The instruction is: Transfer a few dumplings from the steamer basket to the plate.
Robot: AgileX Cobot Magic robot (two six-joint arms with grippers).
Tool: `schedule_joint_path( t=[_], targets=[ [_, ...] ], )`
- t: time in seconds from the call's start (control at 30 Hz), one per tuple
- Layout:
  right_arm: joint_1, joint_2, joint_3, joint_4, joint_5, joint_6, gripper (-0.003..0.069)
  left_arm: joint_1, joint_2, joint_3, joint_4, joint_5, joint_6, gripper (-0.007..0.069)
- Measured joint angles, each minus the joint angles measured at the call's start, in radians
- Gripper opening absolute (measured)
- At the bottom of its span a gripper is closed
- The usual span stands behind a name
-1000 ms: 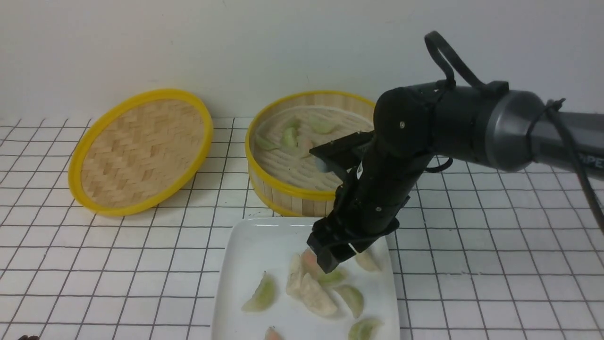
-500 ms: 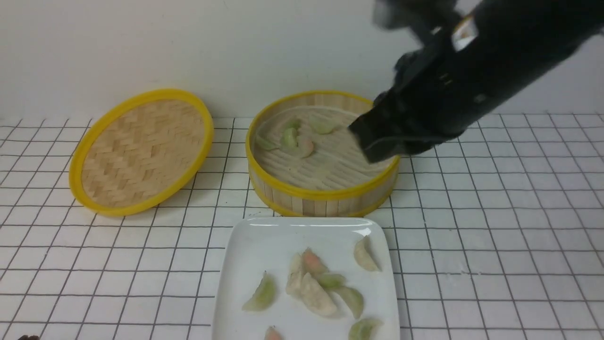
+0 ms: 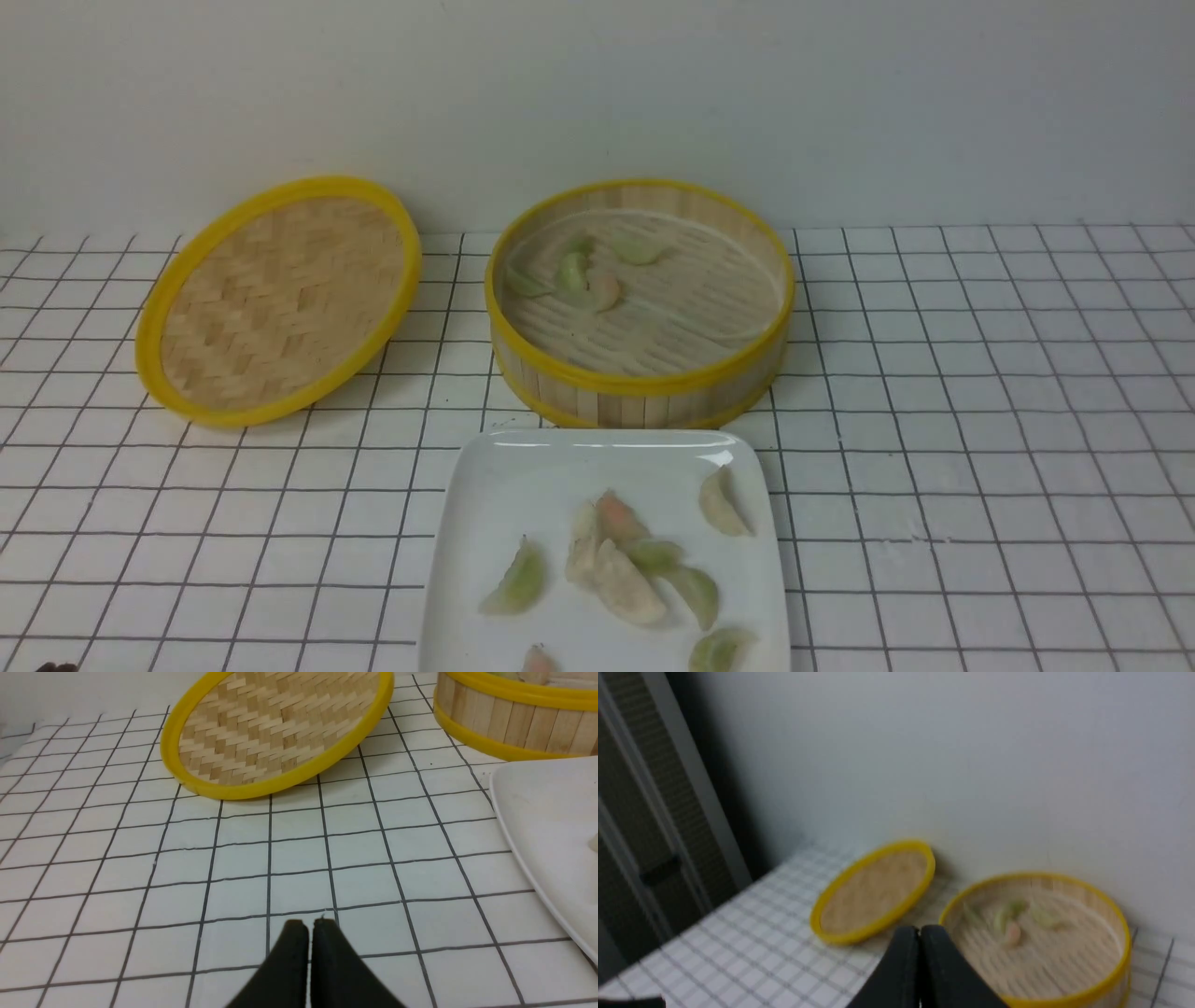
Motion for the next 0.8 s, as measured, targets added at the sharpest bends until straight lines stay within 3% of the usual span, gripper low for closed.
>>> schedule_joint_path(
  t=[0.13,0.27,0.57,0.8],
  targets=[
    [0.000,-0.252,0.221,0.000,-0.171,0.002,-0.0015,0.000,0.000,0.000,0.000,0.000,0.000,-0.0006],
    [0.000,-0.422,0.360,0.001,-0.223,0.031,-0.0015,0.001,0.000,0.000,0.000,0.000,0.000,-0.0006],
    [0.000,-0.413,0.419,0.011,-0.225,0.041,-0.0012,0.001,-0.001,0.000,-0.001,0.000,0.000,-0.0006],
    [0.000,-0.410,0.420,-0.079,-0.227,0.013,-0.0010,0.001,-0.001,0.000,-0.001,0.000,0.000,-0.0006]
  ],
)
